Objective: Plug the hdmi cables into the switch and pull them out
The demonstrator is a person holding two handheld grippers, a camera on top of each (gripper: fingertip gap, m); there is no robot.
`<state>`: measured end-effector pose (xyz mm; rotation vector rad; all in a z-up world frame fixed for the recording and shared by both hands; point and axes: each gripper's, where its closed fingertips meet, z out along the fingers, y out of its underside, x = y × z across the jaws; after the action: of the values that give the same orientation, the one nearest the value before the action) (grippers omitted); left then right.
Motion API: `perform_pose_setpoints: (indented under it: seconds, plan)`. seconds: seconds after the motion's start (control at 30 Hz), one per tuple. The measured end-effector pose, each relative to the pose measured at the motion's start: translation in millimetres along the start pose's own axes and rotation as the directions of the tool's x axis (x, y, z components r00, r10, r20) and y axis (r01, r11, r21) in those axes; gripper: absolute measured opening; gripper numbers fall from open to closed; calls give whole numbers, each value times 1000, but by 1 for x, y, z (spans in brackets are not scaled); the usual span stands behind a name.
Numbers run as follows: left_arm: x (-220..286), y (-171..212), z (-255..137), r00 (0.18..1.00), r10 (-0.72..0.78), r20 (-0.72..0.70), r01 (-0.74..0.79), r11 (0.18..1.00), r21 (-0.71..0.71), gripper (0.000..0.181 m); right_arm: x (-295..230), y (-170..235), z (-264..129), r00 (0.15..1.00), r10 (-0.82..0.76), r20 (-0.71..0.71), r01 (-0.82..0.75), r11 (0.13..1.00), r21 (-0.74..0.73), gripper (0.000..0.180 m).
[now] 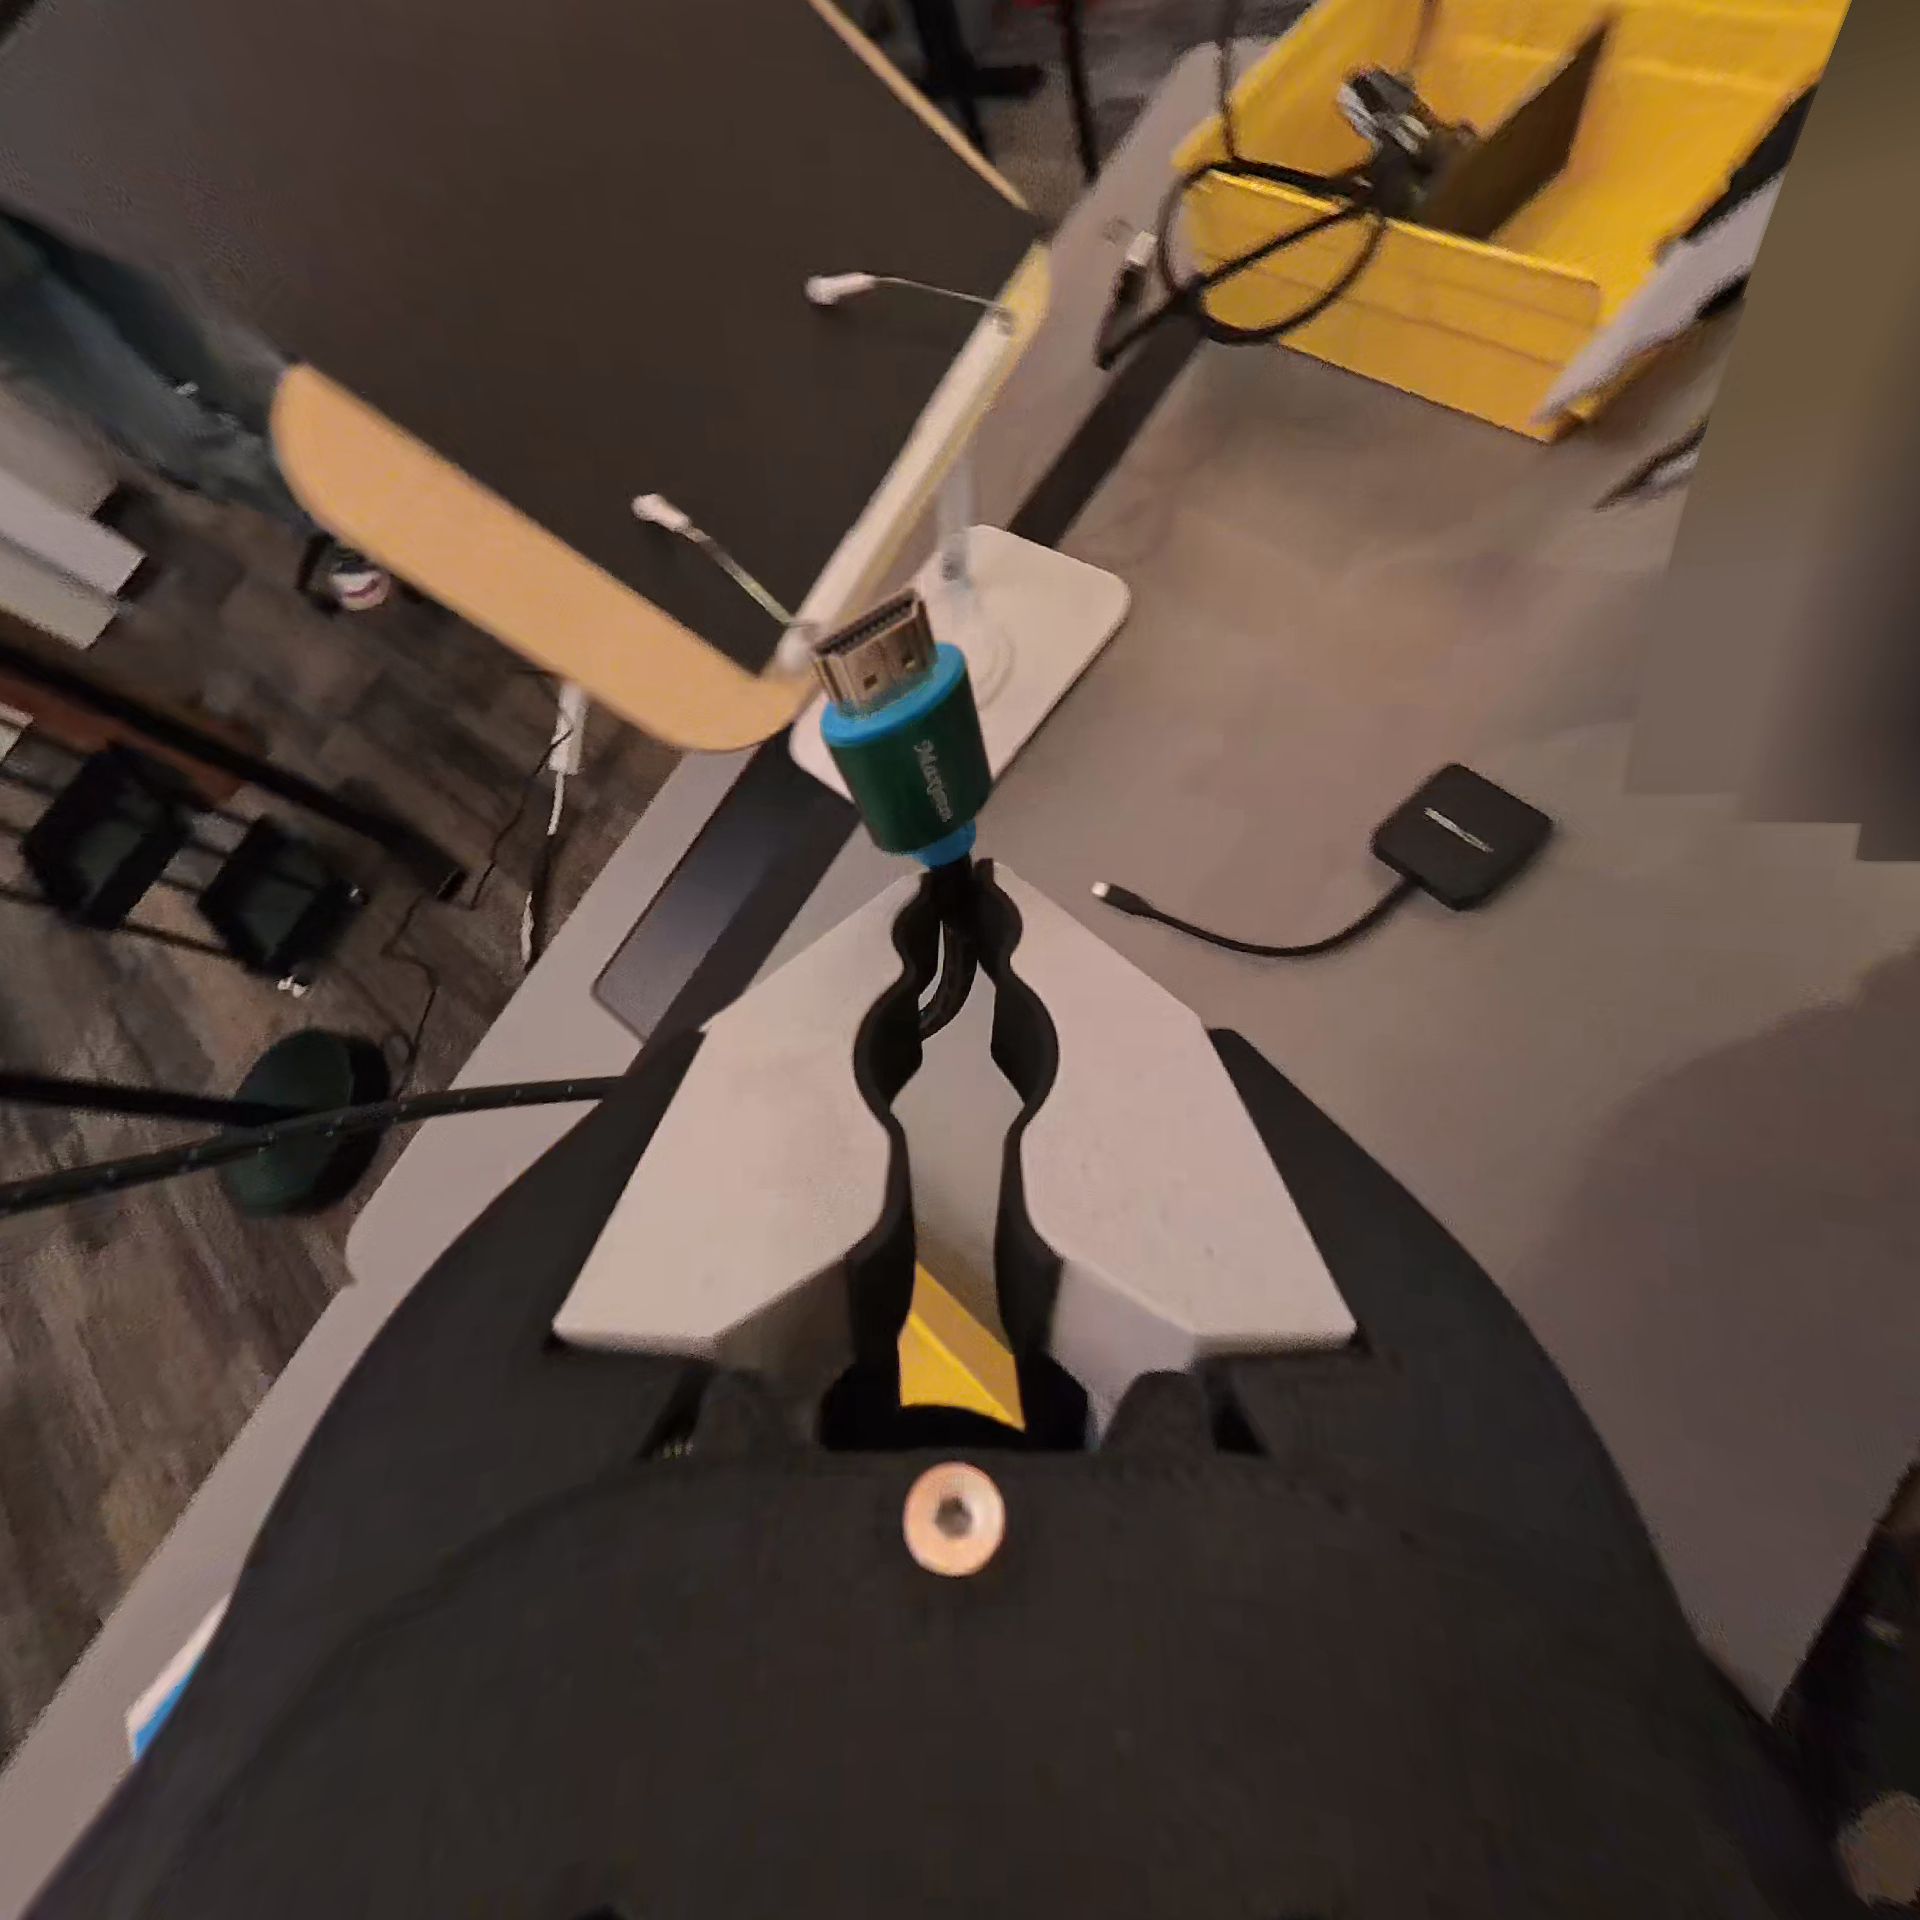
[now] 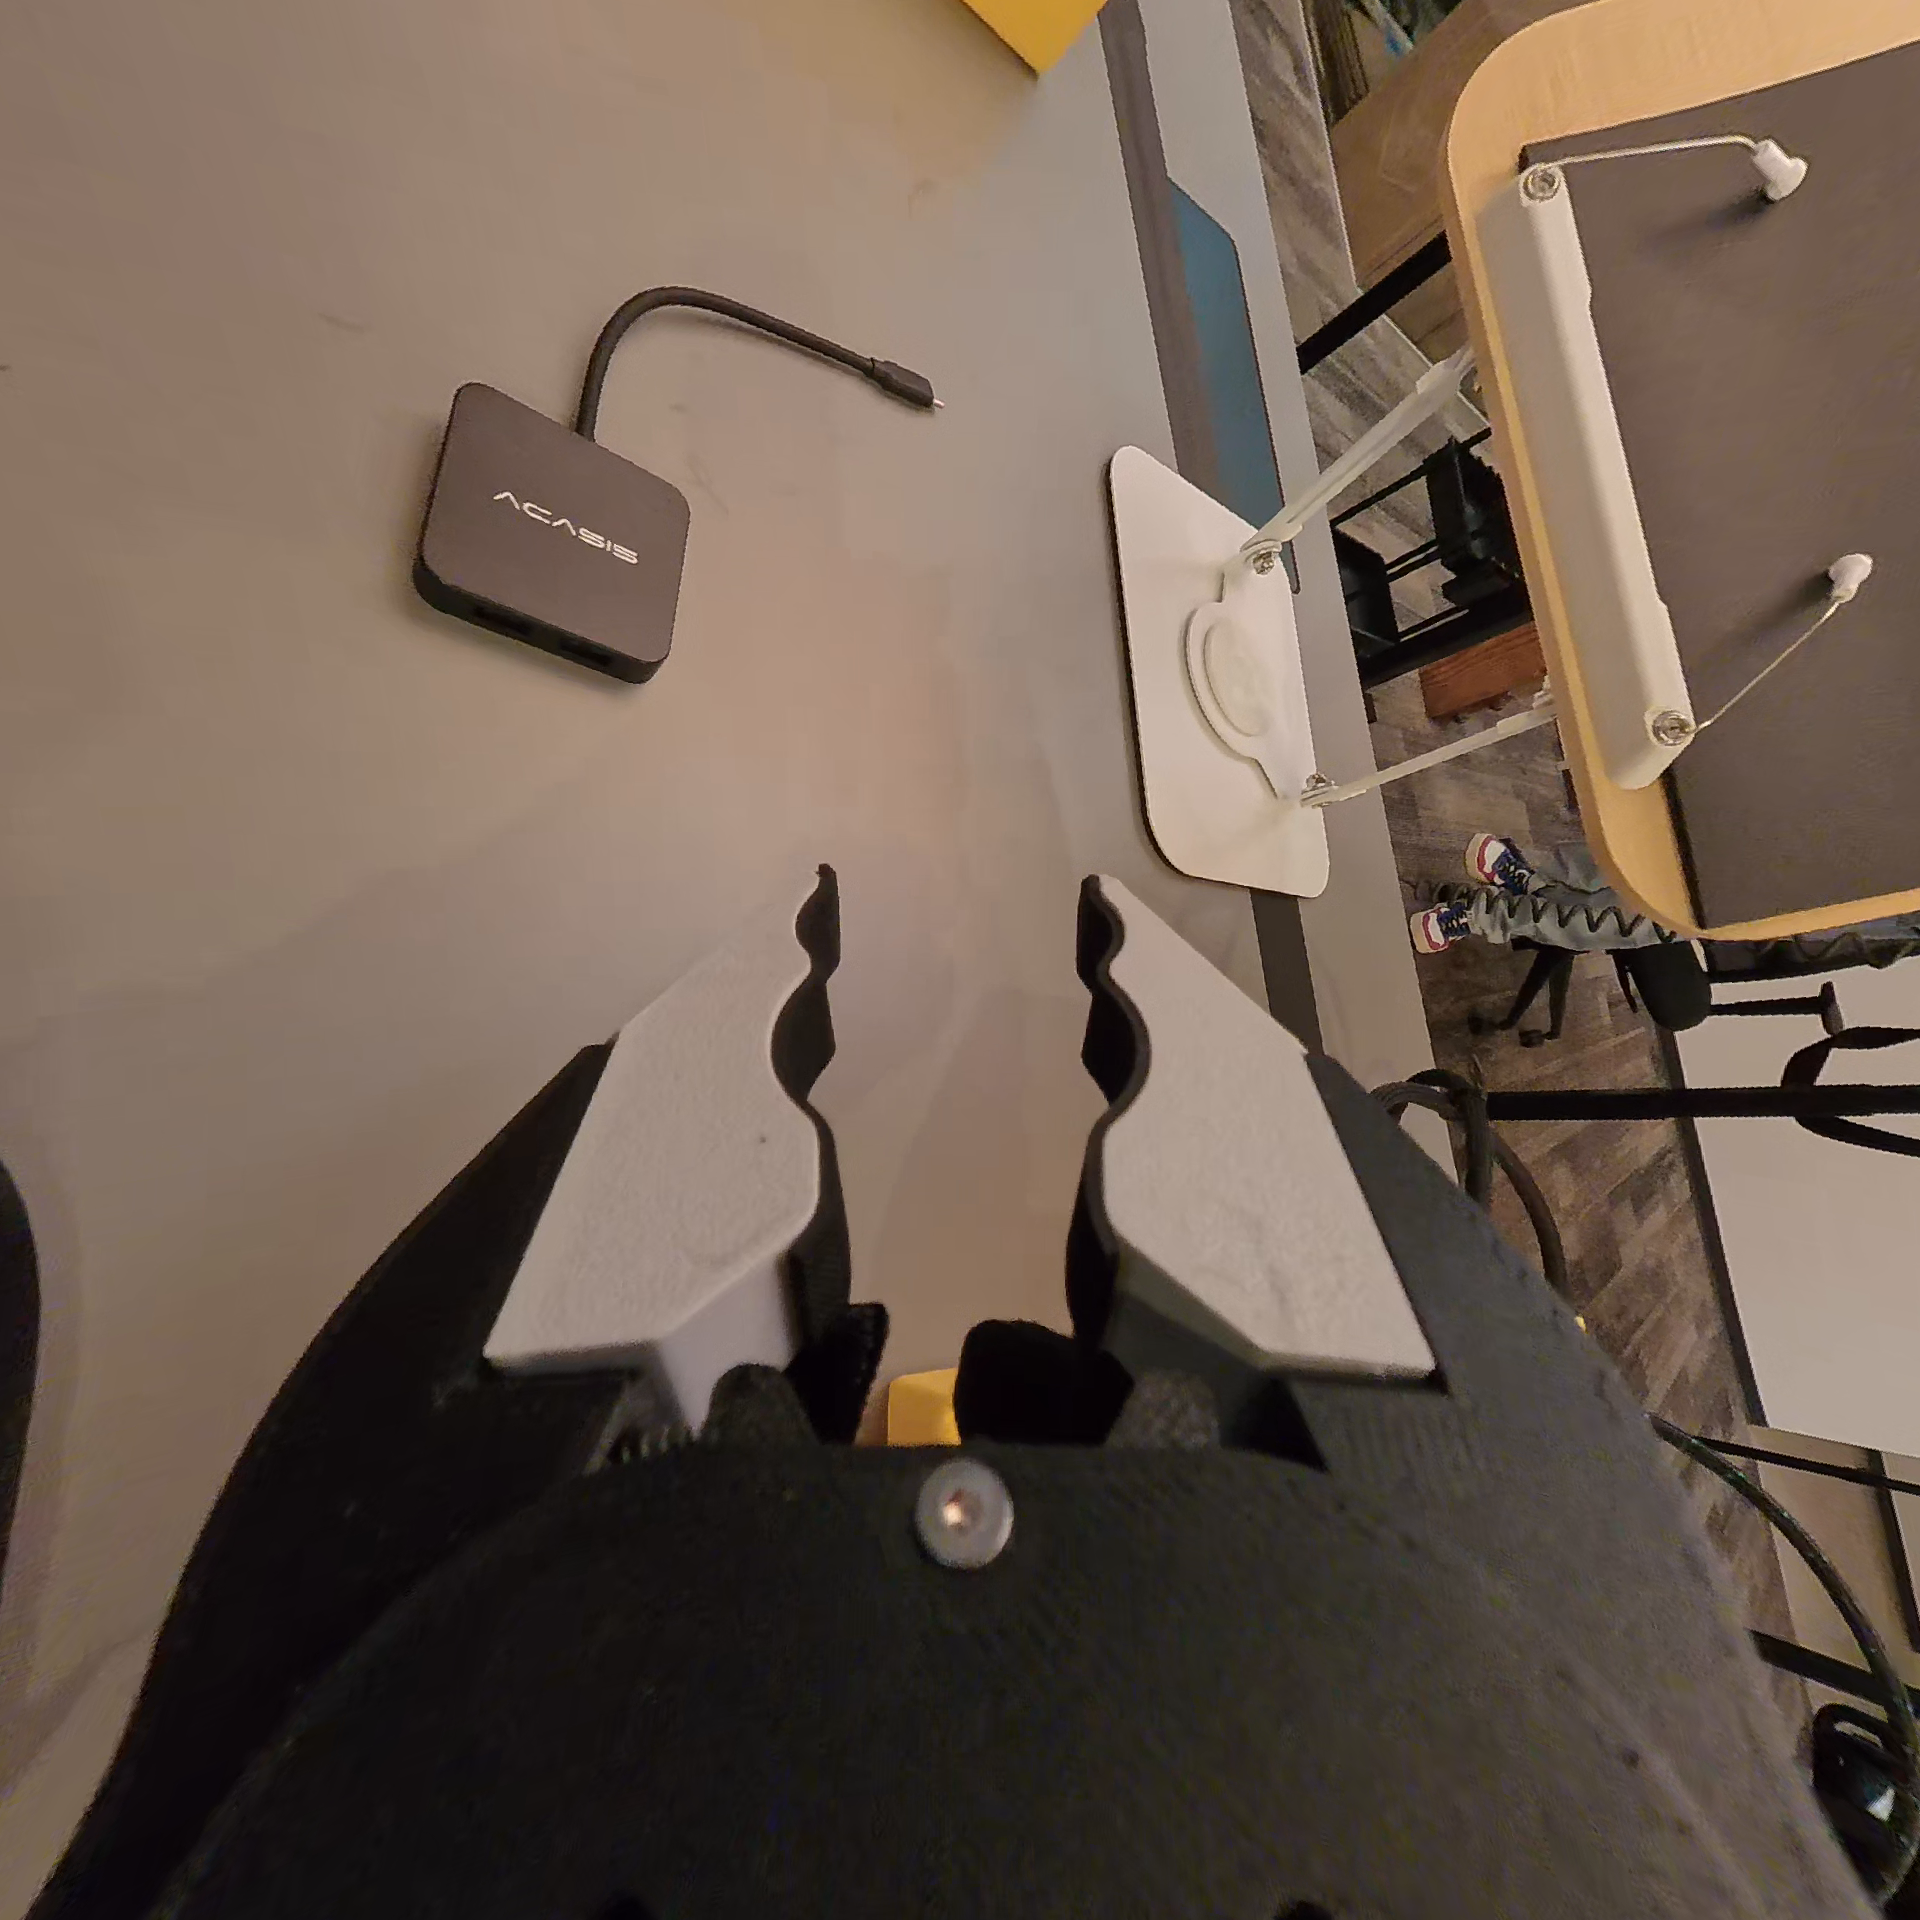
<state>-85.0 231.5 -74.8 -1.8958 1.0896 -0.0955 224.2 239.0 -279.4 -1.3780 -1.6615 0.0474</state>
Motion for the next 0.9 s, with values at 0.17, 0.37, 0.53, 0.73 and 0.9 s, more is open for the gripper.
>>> perform_pose_setpoints:
  seconds: [0.17, 0.37, 0.53, 0.73, 0.9]
  plan:
    - [70, 17, 50, 965, 131, -226, -168, 973, -156, 4, -4, 1, -2, 1000, -3, 9, 3, 1000, -4, 44]
    - [136, 76, 95, 870, 197, -452, -363, 876, -316, 4, -11, -2, 1, 999, -9, 33, 9, 1000, -4, 45]
    - [162, 123, 111, 831, 234, -504, -465, 790, -400, 4, -13, -5, 6, 998, -19, 51, 20, 1000, -3, 45]
    - [191, 160, 115, 825, 221, -520, -484, 751, -449, 4, -20, -14, 15, 996, -28, 84, 27, 1000, 14, 45]
    - [190, 191, 119, 861, 221, -459, -465, 708, -531, 4, -47, -40, 31, 976, 49, 211, -64, 996, 63, 53]
